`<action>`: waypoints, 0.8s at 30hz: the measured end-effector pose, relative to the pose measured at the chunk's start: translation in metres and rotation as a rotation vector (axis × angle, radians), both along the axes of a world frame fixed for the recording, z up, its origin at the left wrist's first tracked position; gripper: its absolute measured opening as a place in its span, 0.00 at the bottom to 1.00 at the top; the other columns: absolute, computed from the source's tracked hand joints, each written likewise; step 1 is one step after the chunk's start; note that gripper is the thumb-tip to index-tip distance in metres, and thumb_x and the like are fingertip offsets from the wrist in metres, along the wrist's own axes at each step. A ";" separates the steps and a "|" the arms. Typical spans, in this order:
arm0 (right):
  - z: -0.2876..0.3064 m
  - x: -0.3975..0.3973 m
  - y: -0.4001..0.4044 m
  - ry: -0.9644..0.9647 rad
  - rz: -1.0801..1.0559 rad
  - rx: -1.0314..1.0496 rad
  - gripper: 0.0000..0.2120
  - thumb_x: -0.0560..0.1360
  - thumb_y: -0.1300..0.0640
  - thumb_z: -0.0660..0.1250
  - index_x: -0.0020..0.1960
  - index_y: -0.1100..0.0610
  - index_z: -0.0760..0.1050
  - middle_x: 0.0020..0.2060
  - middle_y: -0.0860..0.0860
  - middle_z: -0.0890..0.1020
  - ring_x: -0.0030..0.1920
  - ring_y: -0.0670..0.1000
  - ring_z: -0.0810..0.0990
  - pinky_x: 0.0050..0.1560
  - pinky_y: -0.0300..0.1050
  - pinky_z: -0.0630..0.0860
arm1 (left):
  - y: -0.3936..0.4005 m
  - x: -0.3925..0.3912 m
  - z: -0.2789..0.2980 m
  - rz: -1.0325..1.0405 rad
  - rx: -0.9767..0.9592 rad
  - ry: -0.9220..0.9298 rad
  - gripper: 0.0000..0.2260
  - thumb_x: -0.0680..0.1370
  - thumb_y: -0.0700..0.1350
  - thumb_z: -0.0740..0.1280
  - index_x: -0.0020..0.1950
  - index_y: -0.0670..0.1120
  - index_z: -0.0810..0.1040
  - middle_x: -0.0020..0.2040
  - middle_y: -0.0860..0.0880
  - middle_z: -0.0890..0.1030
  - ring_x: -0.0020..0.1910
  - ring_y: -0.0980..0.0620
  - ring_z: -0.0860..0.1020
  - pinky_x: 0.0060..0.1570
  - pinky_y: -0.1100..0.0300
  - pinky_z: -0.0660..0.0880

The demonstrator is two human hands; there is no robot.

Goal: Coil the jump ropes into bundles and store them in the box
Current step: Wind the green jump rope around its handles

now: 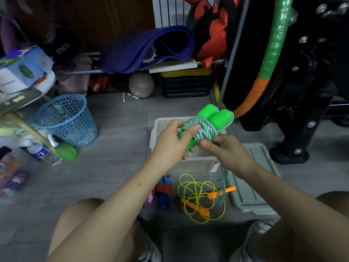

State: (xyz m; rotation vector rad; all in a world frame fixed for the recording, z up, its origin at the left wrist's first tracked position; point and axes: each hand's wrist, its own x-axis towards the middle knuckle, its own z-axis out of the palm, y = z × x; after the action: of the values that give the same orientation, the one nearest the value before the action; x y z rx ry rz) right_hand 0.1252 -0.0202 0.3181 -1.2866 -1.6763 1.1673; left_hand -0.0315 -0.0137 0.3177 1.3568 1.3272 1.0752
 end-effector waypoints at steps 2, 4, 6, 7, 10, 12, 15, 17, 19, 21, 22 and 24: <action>0.000 0.000 0.001 -0.020 -0.009 -0.012 0.22 0.70 0.45 0.66 0.24 0.53 0.62 0.20 0.44 0.58 0.25 0.44 0.57 0.27 0.40 0.54 | 0.001 0.000 0.000 0.006 -0.019 -0.024 0.12 0.77 0.53 0.66 0.51 0.45 0.70 0.28 0.45 0.78 0.20 0.49 0.70 0.22 0.63 0.64; 0.003 0.002 0.000 -0.038 0.036 -0.032 0.19 0.71 0.45 0.65 0.26 0.54 0.69 0.21 0.43 0.62 0.24 0.43 0.60 0.27 0.39 0.58 | 0.002 -0.002 0.001 0.031 -0.044 -0.050 0.14 0.78 0.52 0.65 0.54 0.43 0.70 0.28 0.44 0.77 0.20 0.50 0.70 0.21 0.64 0.63; 0.005 0.006 0.001 -0.179 0.100 0.043 0.15 0.73 0.47 0.66 0.38 0.59 0.78 0.28 0.47 0.71 0.28 0.42 0.68 0.31 0.38 0.64 | 0.002 -0.006 0.001 0.061 -0.053 -0.052 0.11 0.78 0.52 0.64 0.51 0.44 0.71 0.28 0.44 0.77 0.20 0.50 0.70 0.19 0.66 0.63; 0.005 0.009 0.002 -0.284 0.113 0.108 0.12 0.74 0.50 0.67 0.45 0.59 0.81 0.34 0.48 0.77 0.34 0.42 0.73 0.35 0.36 0.67 | 0.002 -0.007 0.002 0.079 -0.042 -0.039 0.10 0.78 0.52 0.64 0.49 0.45 0.71 0.29 0.44 0.77 0.20 0.51 0.70 0.19 0.66 0.63; 0.004 0.016 0.000 -0.540 0.067 0.326 0.12 0.75 0.49 0.66 0.47 0.57 0.81 0.36 0.49 0.80 0.40 0.50 0.77 0.36 0.34 0.67 | 0.009 -0.014 0.002 0.138 0.003 0.051 0.08 0.78 0.52 0.65 0.48 0.49 0.71 0.31 0.44 0.78 0.21 0.53 0.72 0.21 0.63 0.65; 0.007 0.021 -0.003 -0.603 0.049 0.464 0.18 0.74 0.41 0.61 0.43 0.55 0.79 0.31 0.48 0.76 0.36 0.54 0.77 0.33 0.44 0.68 | 0.012 -0.018 0.002 0.110 -0.009 0.105 0.08 0.78 0.54 0.65 0.47 0.51 0.69 0.31 0.44 0.78 0.25 0.48 0.74 0.24 0.61 0.68; 0.015 0.025 -0.002 -0.585 0.058 0.627 0.21 0.72 0.39 0.56 0.39 0.54 0.77 0.28 0.45 0.70 0.31 0.51 0.74 0.30 0.41 0.64 | 0.008 -0.015 0.001 -0.088 0.002 0.283 0.10 0.77 0.56 0.64 0.49 0.52 0.68 0.30 0.48 0.79 0.26 0.48 0.75 0.27 0.57 0.71; 0.017 0.026 0.000 -0.611 0.049 0.666 0.21 0.72 0.38 0.57 0.39 0.54 0.77 0.28 0.46 0.72 0.28 0.51 0.72 0.29 0.42 0.65 | 0.001 -0.008 0.001 -0.247 -0.009 0.424 0.13 0.78 0.57 0.62 0.55 0.50 0.67 0.32 0.51 0.78 0.26 0.52 0.77 0.30 0.55 0.75; 0.022 0.028 0.002 -0.579 0.047 0.594 0.16 0.71 0.39 0.64 0.39 0.53 0.78 0.27 0.45 0.73 0.29 0.47 0.70 0.30 0.43 0.67 | -0.004 -0.006 0.003 -0.348 -0.046 0.507 0.18 0.76 0.61 0.61 0.57 0.52 0.65 0.33 0.52 0.79 0.27 0.55 0.78 0.34 0.55 0.77; 0.031 0.034 0.006 -0.466 0.133 0.405 0.10 0.69 0.43 0.70 0.38 0.49 0.79 0.27 0.41 0.77 0.30 0.41 0.74 0.34 0.41 0.70 | -0.005 -0.009 0.008 -0.409 -0.052 0.552 0.24 0.70 0.69 0.61 0.56 0.55 0.64 0.34 0.52 0.80 0.29 0.57 0.78 0.37 0.54 0.78; 0.035 0.037 0.008 -0.396 0.215 0.301 0.08 0.67 0.44 0.71 0.37 0.47 0.79 0.28 0.39 0.79 0.32 0.39 0.77 0.36 0.35 0.71 | -0.005 -0.010 0.009 -0.433 -0.036 0.592 0.26 0.68 0.71 0.62 0.56 0.55 0.64 0.37 0.52 0.81 0.33 0.56 0.79 0.40 0.53 0.79; 0.042 0.040 0.010 -0.277 0.363 0.127 0.04 0.65 0.50 0.73 0.37 0.49 0.80 0.32 0.38 0.82 0.36 0.37 0.79 0.40 0.29 0.72 | -0.008 -0.008 0.009 -0.473 -0.007 0.717 0.26 0.67 0.70 0.67 0.56 0.56 0.66 0.43 0.51 0.79 0.42 0.52 0.79 0.45 0.53 0.77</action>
State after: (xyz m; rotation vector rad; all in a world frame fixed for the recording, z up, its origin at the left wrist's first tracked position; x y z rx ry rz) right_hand 0.1655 -0.0097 0.3599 -1.1347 -2.2213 1.0976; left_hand -0.0394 -0.0221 0.3263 2.0248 1.3726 0.2556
